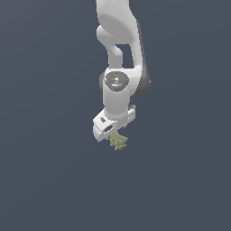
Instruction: Pick up the object and move it to a goal position.
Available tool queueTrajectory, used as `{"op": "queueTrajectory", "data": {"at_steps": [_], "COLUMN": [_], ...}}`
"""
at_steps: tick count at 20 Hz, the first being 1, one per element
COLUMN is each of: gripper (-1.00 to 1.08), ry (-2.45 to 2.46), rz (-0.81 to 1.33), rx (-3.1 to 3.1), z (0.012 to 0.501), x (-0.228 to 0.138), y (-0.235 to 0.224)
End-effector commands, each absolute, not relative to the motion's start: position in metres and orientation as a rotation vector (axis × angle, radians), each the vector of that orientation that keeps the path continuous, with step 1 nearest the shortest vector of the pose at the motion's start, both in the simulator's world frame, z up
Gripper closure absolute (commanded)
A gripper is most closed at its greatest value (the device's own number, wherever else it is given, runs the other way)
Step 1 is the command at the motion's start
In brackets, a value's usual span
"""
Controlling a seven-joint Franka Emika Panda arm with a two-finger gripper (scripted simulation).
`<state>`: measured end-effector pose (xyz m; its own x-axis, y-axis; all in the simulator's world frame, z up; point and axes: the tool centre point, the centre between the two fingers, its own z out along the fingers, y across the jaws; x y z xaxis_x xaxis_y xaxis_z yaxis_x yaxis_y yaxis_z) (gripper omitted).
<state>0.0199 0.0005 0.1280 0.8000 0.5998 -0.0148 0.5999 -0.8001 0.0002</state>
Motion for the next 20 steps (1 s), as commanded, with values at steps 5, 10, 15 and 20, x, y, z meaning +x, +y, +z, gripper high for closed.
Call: {"op": "queueTrajectory", "data": {"at_steps": [5,10,15,20], "gripper": [-0.92,-0.92,-0.92,-0.92], "ry": [1.177,1.249,1.260,1.261], "rz": [-0.008,-0.002,-0.001,-0.001], "rx": [2.911,2.882,2.878,2.877], "z": [0.121,0.118,0.117,0.107], "x": [0.024,0.026,0.026,0.026], "y": [0.006,0.008,0.008,0.008]}}
